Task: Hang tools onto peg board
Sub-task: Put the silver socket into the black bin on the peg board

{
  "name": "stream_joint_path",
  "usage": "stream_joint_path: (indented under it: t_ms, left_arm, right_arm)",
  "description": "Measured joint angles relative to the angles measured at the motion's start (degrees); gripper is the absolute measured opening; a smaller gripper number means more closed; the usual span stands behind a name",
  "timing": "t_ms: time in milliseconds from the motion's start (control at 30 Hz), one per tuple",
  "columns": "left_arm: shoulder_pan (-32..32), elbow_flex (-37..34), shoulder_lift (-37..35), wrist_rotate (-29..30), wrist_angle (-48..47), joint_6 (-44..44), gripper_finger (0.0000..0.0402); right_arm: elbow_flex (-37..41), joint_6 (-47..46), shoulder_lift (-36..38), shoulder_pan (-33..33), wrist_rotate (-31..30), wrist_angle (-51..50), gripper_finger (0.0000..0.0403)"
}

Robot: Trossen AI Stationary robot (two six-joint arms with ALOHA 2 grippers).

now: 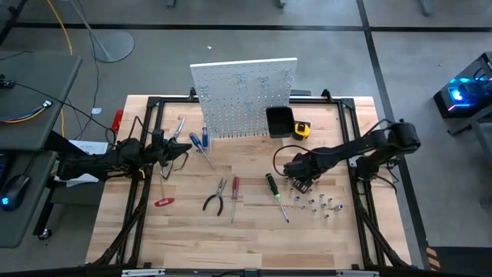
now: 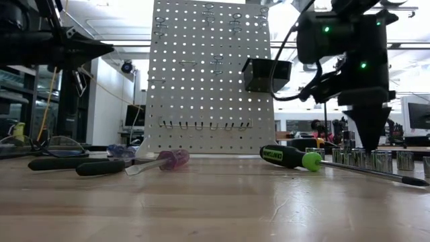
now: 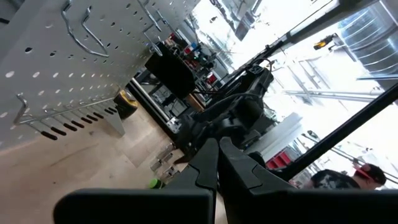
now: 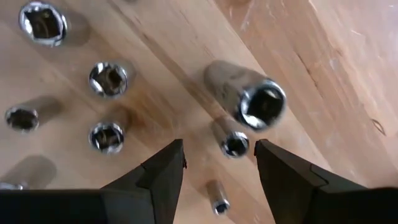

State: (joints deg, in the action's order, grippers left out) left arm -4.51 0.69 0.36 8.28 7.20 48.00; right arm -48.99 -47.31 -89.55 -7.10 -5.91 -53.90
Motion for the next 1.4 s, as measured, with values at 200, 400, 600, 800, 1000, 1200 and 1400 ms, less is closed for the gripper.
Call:
stream_joint_path:
  t_ms: [200,400,600,800,1000,1200,1400]
  left_arm:
    - [0.0,0.0,0.0,0.0,0.0,0.1,0.0001]
    - [0.0,0.0,0.0,0.0,0.0,0.0,0.0001]
    - [0.0,0.0,0.0,0.0,0.0,0.1,0.0001]
    - [0.0,0.0,0.0,0.1,0.0,0.0,0.0001]
    - [0.0,0.0,0.0,0.1,0.0,0.0,0.0001]
    - [0.0,0.0,0.0,0.0,0.0,0.0,0.0001]
    - [0.0,0.0,0.0,0.0,0.4,0.0,0.0001]
  right_arm:
    - [0.0,-0.5,-2.9,0.0,-1.1,0.2,0.0193]
    - [-0.1,-0.6,-6.2,0.0,-2.1,0.5,0.0193]
    - [-0.3,-0.2,-8.6,-0.1,-2.4,1.4,0.0187]
    - [-0.3,-0.6,-8.7,-0.1,-1.8,1.9,0.0084]
    - [-0.2,-1.6,-7.8,0.0,-0.7,-0.1,0.0042]
    - [-4.1,0.0,-0.7,-2.0,0.5,-13.2,0.0042]
    - [-16.9,-1.2,10.9,-3.9,-0.6,-22.1,0.0042]
